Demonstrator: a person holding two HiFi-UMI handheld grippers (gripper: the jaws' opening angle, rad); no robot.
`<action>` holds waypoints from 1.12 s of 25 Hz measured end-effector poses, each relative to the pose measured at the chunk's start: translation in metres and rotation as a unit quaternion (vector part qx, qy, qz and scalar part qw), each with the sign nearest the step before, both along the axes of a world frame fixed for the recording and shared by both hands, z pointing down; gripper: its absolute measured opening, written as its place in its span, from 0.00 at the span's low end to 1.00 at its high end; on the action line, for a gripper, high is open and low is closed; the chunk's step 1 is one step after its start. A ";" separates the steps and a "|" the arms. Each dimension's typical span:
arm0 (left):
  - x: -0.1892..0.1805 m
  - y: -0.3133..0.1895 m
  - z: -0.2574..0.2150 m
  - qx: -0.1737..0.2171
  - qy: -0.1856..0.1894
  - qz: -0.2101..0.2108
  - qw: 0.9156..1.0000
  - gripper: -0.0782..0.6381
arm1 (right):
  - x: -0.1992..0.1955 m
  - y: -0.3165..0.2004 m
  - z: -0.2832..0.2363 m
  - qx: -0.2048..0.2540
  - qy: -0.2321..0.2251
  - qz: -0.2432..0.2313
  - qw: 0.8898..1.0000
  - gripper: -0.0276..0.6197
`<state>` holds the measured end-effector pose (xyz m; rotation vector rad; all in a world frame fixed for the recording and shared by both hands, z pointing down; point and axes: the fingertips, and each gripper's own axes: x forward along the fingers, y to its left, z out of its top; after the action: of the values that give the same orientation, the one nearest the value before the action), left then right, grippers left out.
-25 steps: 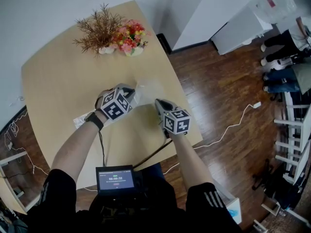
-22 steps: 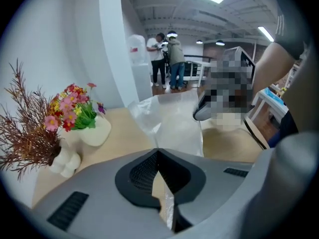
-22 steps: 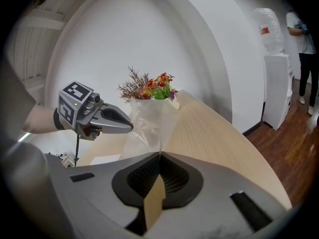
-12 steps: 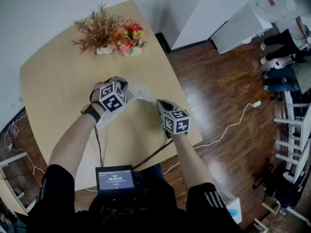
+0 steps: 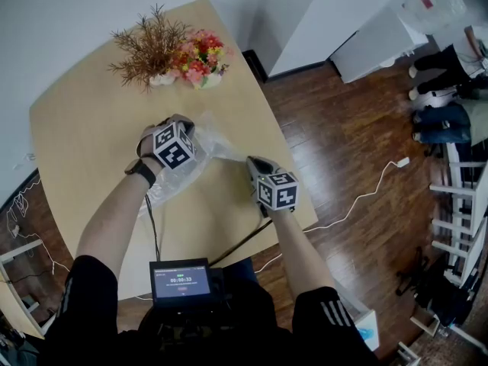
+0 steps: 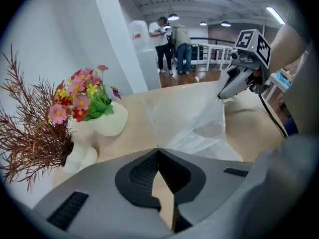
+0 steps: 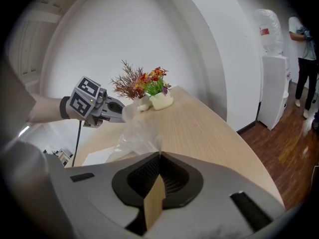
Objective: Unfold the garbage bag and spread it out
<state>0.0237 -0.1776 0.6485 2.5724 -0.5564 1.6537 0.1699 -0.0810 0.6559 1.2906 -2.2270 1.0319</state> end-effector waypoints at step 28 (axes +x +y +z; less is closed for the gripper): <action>-0.001 0.011 -0.013 0.000 0.027 -0.012 1.000 0.11 | -0.020 0.006 -0.026 -0.028 -0.159 0.069 0.984 0.35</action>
<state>0.0224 -0.1662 0.6357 2.5921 -0.5807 1.5712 0.1500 -0.0750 0.6302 1.3506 -2.3407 1.4301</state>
